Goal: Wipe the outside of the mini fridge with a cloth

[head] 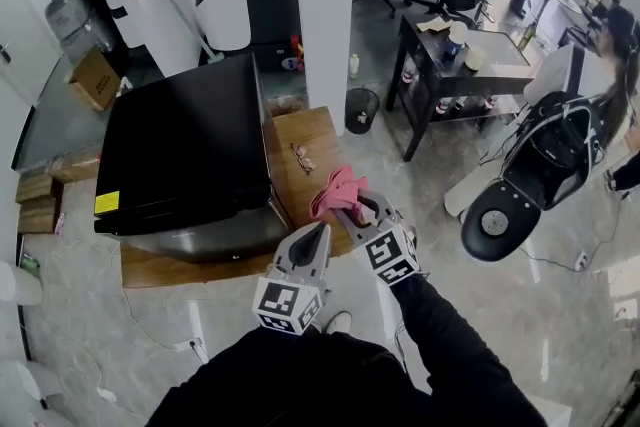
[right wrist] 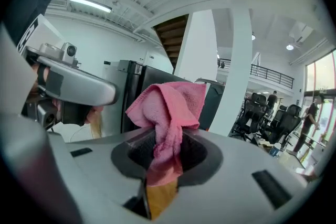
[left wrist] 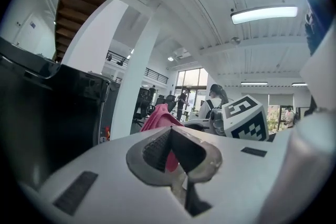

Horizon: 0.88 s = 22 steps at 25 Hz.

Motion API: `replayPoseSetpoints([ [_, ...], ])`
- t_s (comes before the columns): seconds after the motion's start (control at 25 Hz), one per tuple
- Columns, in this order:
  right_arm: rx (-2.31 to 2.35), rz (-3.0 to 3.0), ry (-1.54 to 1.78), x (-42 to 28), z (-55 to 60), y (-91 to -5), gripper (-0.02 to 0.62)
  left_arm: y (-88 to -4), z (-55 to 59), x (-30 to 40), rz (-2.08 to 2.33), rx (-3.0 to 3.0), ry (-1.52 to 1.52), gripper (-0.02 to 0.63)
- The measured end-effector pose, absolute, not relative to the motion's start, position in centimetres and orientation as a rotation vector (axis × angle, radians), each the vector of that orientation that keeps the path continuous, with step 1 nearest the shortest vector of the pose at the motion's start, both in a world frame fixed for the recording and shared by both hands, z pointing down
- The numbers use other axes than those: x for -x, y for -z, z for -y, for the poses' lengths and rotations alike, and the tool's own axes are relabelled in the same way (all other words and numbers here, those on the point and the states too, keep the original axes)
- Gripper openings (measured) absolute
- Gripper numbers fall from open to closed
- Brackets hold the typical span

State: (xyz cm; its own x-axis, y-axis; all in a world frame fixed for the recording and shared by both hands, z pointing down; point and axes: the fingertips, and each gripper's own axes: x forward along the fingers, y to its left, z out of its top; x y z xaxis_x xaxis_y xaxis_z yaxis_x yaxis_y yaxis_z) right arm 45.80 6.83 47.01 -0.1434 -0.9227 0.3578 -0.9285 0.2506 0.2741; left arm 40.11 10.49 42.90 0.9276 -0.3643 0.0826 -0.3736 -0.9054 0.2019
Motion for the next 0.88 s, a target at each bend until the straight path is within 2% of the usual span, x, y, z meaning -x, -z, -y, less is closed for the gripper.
replayPoseSetpoints([
  [0.56,-1.775,1.967,-0.023,-49.0,-0.1,-45.1,0.104,-43.6,-7.3,-42.7,0.303,-2.885,-0.042,0.006],
  [0.88,-1.589,2.220,0.077,-48.4,3.3,-44.3,0.104,-46.5,-6.3,-45.0,0.403,-2.915,-0.057,0.006],
])
